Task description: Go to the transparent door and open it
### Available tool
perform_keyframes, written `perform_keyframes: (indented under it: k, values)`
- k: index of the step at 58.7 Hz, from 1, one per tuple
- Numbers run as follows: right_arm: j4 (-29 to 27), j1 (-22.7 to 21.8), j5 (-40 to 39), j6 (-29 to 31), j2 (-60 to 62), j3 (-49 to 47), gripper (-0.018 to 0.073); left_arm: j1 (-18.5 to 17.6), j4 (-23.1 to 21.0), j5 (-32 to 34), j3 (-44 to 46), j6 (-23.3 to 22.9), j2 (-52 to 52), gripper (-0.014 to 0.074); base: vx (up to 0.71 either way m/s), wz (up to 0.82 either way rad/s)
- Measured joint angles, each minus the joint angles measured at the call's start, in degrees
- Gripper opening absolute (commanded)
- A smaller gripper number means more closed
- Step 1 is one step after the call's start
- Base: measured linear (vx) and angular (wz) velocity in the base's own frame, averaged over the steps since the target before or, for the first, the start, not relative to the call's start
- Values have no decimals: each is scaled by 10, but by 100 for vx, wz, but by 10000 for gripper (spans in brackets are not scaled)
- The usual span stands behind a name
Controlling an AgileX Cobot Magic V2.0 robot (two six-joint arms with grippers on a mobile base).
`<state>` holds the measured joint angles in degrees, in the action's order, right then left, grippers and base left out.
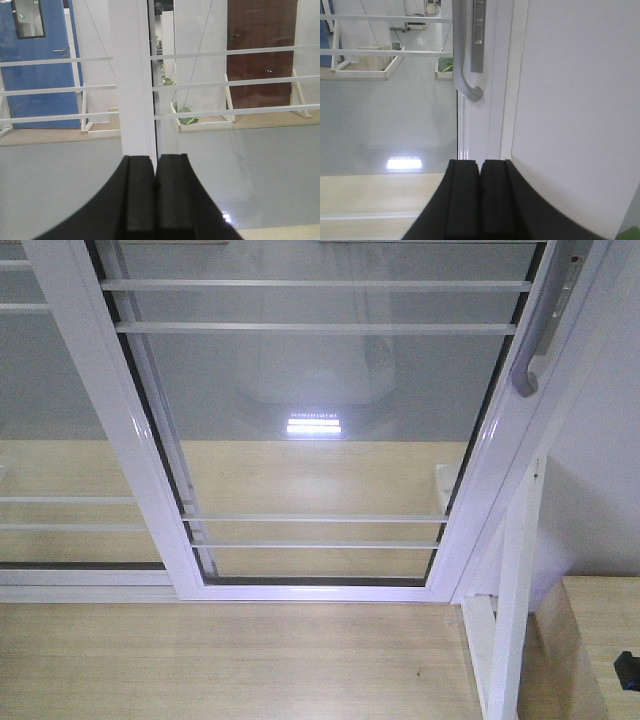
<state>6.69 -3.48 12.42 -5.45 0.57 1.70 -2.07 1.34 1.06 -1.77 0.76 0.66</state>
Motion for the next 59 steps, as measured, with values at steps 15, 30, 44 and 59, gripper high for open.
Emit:
perform_keyframes:
  k: [15,30,44,59]
  values:
    - [0,0,0,0,0,0,-6,0,0,0,0,0,0,-6,8,-1]
    - [0,0,0,0,0,0,-6,0,0,-1,0,0,0,-6,6,-2]
    - [-1,0,2,0,0,0,-6,0,0,-4,0,0,0,-6,-1,1]
    - [-1,0,4,0,0,0,-6,0,0,-5,0,0,0,-6,0,0]
